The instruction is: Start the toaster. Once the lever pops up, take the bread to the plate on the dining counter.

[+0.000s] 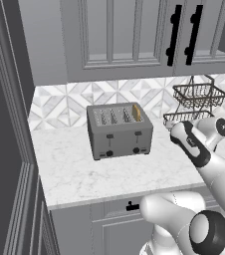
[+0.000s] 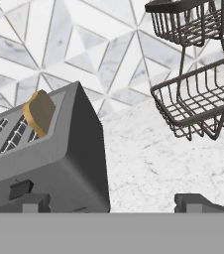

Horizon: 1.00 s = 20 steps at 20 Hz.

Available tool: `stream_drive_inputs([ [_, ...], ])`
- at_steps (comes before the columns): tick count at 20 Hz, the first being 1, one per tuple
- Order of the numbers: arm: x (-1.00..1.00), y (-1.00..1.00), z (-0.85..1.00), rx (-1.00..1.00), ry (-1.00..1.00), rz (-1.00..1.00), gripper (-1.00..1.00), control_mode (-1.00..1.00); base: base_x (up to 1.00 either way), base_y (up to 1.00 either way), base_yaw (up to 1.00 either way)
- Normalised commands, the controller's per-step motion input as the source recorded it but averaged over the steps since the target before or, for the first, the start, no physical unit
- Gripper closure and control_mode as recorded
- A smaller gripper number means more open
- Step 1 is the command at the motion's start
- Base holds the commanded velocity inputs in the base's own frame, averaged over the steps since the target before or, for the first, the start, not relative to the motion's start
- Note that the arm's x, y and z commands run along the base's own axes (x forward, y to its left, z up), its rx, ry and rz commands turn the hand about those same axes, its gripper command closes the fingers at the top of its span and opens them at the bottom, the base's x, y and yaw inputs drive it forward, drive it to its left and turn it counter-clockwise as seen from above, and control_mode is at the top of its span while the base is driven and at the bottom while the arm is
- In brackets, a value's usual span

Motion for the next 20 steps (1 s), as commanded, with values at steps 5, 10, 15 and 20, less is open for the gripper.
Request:
stream_drive_inputs([
  [5, 0.0, 0.0, 0.0, 0.0, 0.0, 0.0, -1.0, -1.0, 0.0, 0.0, 0.0],
  [10, 0.02, 0.23, 0.12, -0.02, 0.0, 0.07, -1.0, -1.0, 0.0, 0.0, 0.0],
  [15, 0.01, 0.48, 0.41, -0.15, 0.07, 0.11, -1.0, -1.0, 0.0, 0.0, 0.0],
  [20, 0.04, 0.55, 0.36, -0.18, 0.15, 0.06, -1.0, -1.0, 0.0, 0.0, 0.0],
])
